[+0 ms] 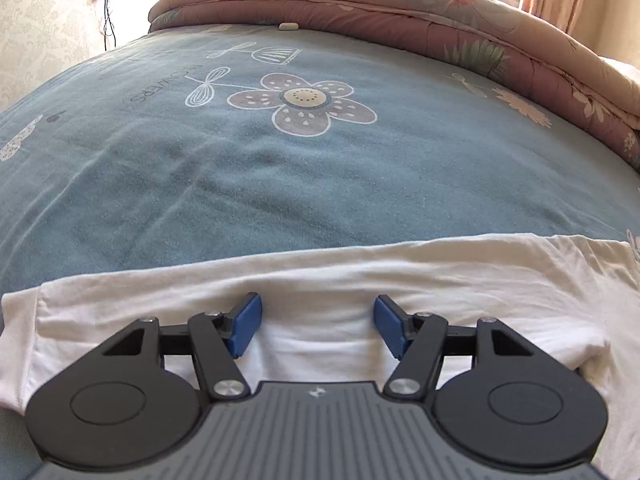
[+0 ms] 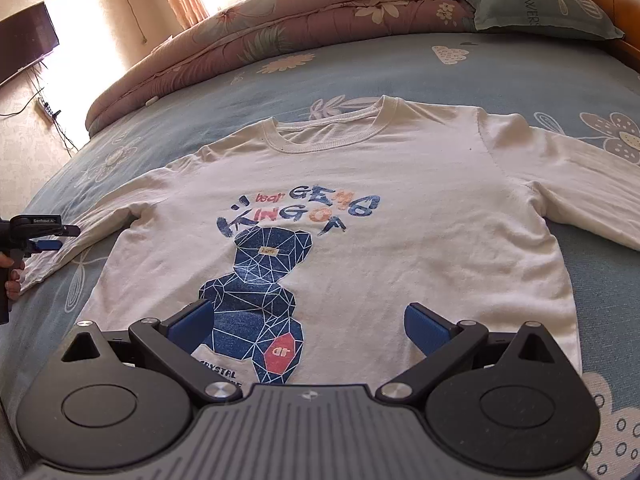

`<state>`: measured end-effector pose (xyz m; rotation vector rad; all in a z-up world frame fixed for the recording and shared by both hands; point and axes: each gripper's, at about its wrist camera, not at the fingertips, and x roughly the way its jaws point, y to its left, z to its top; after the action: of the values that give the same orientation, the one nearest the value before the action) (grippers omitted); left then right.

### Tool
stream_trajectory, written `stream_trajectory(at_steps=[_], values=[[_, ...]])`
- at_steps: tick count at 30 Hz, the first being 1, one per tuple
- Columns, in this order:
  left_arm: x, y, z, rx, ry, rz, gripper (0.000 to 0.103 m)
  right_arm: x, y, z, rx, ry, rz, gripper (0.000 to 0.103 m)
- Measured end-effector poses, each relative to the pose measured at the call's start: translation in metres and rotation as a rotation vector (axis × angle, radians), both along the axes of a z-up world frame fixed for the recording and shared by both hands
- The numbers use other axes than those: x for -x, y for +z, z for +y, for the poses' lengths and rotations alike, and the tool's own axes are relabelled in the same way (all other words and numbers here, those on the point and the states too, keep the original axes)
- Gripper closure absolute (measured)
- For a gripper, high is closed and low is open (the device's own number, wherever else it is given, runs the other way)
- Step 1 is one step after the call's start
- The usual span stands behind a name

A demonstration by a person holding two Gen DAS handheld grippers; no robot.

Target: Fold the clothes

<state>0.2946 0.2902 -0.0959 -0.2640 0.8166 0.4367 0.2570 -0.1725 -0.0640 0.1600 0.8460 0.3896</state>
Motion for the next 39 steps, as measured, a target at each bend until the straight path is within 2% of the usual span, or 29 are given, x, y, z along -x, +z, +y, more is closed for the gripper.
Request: stream_trajectory(at_steps=[4,7,8,12,16,19,21,22,26,28,32,34,35,39], values=[[-0.023,-0.003,0.017,-0.024,0.003,0.004,0.031,-0.005,-0.006,0.000,0.019,-0.012,0.015,0.000],[-0.023,0.005,0.024,-0.006,-0.008,0.021,0.033,-0.006,-0.008,0.000,0.029,-0.012,0.012,0.000],[-0.017,0.011,0.027,0.012,0.007,0.015,0.038,-0.006,-0.008,0.001,0.032,-0.011,0.010,0.000],[0.032,0.037,0.040,0.108,0.027,-0.065,0.036,-0.004,-0.006,0.000,0.023,-0.011,0.008,0.000],[0.084,0.037,0.053,0.181,0.089,-0.046,0.036,-0.003,-0.006,0.000,0.013,-0.011,0.009,0.000],[0.108,0.021,0.066,0.200,0.160,-0.025,0.036,-0.001,-0.006,0.001,0.012,-0.008,0.005,0.000],[0.113,0.009,0.075,0.186,0.190,-0.026,0.037,-0.001,-0.007,0.002,0.019,-0.006,0.003,0.000],[0.110,0.008,0.077,0.156,0.189,-0.029,0.034,-0.001,-0.007,0.003,0.023,-0.006,0.002,0.000],[0.081,0.002,0.091,0.022,0.188,0.012,0.033,-0.003,-0.010,0.005,0.048,-0.005,-0.011,0.000],[0.067,0.001,0.097,-0.021,0.182,0.027,0.030,-0.005,-0.012,0.006,0.059,-0.003,-0.018,0.000],[0.051,0.006,0.100,-0.048,0.183,0.068,0.031,-0.004,-0.012,0.009,0.083,0.004,-0.030,0.000],[0.050,0.013,0.093,-0.067,0.169,0.081,0.037,-0.003,-0.012,0.010,0.092,0.009,-0.032,0.000],[0.051,0.018,0.088,-0.073,0.155,0.075,0.037,-0.003,-0.012,0.010,0.093,0.011,-0.032,0.000],[0.066,0.041,0.055,-0.046,0.018,0.009,0.032,-0.001,-0.009,0.008,0.056,0.010,-0.022,0.000]])
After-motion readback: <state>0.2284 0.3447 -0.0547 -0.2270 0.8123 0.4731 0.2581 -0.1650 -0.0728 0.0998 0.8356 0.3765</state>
